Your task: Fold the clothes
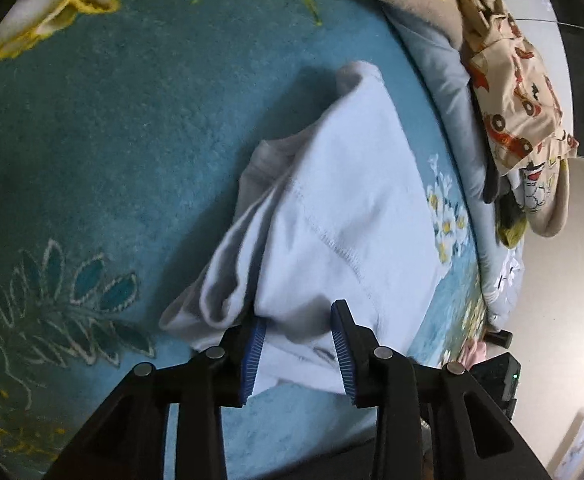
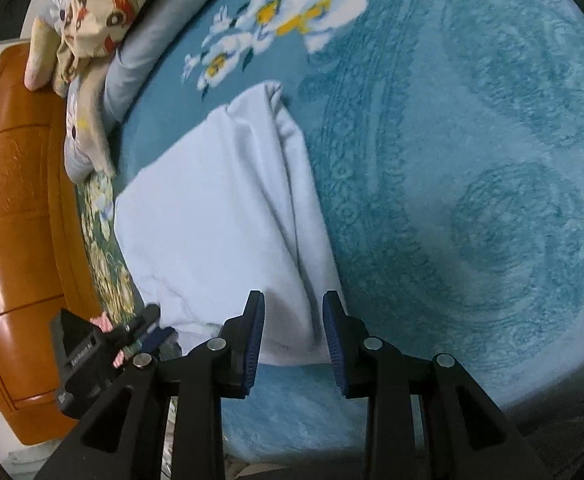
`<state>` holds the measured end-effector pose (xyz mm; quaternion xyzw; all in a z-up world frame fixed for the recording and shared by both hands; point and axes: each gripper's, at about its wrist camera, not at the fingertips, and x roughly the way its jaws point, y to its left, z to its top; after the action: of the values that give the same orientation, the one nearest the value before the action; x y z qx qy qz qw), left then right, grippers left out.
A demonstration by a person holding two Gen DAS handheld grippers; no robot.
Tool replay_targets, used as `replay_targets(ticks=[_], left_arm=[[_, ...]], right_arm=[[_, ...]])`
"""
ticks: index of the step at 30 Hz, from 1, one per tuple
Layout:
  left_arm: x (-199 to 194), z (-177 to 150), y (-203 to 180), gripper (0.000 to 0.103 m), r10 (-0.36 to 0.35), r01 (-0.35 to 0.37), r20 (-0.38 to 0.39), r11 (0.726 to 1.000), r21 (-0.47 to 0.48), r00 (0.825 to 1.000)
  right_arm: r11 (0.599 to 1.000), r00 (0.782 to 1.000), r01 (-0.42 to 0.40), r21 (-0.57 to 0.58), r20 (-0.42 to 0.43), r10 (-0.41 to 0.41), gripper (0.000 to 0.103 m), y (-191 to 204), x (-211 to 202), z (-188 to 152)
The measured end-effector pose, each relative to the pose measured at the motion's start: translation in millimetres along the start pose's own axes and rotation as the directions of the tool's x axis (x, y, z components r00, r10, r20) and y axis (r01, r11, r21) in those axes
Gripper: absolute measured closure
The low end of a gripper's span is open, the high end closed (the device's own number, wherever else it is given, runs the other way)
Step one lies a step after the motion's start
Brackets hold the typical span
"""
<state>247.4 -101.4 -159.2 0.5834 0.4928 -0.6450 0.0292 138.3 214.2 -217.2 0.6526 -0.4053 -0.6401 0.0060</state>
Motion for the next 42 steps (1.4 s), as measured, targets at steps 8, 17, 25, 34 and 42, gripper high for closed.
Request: replay_targets(ticks=[8, 17, 25, 34, 42], left_arm=[[-8.4, 1.6, -12.6, 0.094, -0.017, 0.016, 0.068, 1.000, 0.017, 0.998], [-57.2, -12.0, -35.3, 0.096, -0.105, 0.092, 0.098, 0.987, 0.135, 0.990], [-7.4, -20.4, 23.8, 0.096, -0.008, 0.008, -0.024, 1.000, -0.002, 1.000], [-42.8, -3.7, 27.5, 0.077, -0.070, 0.073, -0.037, 0.991, 0.112, 0.997], [-30.8, 33.6, 30.8, 0.047, -0.016, 0.008, 0.041, 0.981, 0.192, 0.999]], right_arm=[[0.995, 1.000, 0.007, -0.101, -0.018, -0.009, 0.098, 17.1, 4.8, -6.7], [0.981, 0.982, -0.088, -0.174, 0.149, 0.114, 0.100, 31.0, -58.6, -32.5], [0.983, 0.992, 0.128, -0.134, -0.007, -0.130, 0.100, 17.3, -17.6, -30.8], [0.991, 0.994, 0.107, -0.080, 0.013, -0.106, 0.089, 5.7, -24.8, -24.1], [0.998, 0.984, 0.058, 0.037, 0.167, -0.064, 0.051, -16.2, -32.7, 6.5]])
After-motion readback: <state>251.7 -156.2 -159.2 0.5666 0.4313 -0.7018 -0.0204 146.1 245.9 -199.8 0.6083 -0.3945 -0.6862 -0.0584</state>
